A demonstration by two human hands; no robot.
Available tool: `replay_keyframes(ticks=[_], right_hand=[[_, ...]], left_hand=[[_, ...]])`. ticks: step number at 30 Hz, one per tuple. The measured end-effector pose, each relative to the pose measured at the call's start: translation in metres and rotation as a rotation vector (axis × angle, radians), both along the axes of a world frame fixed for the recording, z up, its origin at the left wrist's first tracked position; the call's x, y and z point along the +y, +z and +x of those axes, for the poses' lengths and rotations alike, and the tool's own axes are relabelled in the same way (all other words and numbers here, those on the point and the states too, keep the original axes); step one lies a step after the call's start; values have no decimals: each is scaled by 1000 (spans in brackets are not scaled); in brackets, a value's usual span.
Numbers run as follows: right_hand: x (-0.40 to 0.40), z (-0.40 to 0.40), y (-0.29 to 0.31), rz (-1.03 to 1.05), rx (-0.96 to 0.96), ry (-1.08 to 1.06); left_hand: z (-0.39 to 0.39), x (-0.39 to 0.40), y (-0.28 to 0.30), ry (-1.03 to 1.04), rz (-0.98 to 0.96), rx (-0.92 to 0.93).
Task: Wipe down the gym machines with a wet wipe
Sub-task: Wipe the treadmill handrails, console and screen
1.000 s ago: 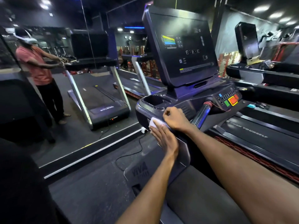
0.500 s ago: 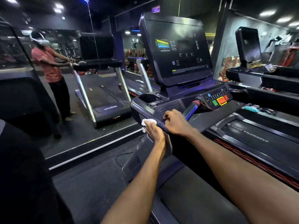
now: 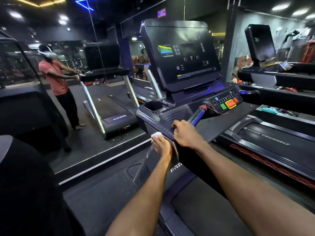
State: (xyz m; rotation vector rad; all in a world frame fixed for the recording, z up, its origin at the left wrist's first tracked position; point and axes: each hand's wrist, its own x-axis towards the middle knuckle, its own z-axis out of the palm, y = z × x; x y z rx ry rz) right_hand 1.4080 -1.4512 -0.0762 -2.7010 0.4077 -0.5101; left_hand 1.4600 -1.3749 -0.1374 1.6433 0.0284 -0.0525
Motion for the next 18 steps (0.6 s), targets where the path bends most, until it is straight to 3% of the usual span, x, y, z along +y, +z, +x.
replay_keyframes(ticks=[5, 9, 14, 18], right_hand=[[-2, 3, 0, 15, -1, -15], [-3, 4, 0, 32, -2, -33], [-4, 4, 0, 31, -19, -46], [-1, 1, 1, 20, -26, -48]], left_hand=[[7, 0, 11, -90, 69, -69], [14, 5, -12, -5, 144, 58], [-8, -1, -9, -138, 83, -213], [-6, -5, -7, -136, 70, -196]])
